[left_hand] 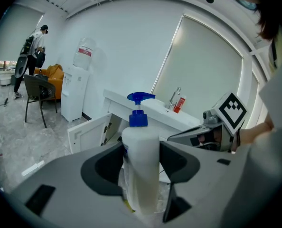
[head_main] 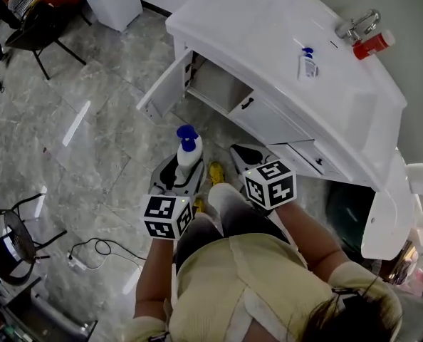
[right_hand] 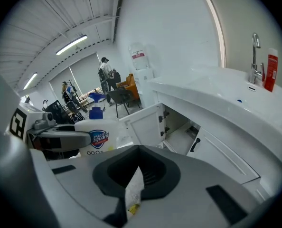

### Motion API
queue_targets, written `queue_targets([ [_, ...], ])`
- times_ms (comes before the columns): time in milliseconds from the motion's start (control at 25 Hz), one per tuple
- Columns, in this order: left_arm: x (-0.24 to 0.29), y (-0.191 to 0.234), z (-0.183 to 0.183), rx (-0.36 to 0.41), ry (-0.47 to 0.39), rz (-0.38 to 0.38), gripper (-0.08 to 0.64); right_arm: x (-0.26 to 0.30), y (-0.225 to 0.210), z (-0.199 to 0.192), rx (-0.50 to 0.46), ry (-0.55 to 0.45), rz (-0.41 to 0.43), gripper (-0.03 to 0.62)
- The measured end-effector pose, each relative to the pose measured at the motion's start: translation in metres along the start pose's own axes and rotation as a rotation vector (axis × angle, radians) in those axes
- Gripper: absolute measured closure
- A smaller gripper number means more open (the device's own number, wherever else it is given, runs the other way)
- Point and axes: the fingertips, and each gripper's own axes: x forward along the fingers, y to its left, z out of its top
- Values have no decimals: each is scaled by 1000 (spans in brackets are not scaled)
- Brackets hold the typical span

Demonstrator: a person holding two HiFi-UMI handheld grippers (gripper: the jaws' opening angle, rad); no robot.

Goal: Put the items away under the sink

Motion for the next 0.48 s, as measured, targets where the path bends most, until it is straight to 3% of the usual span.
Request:
queue_targets([
  [480, 60, 33, -27, 41, 45, 69, 295, 66, -43, -6, 35, 67, 36, 568],
])
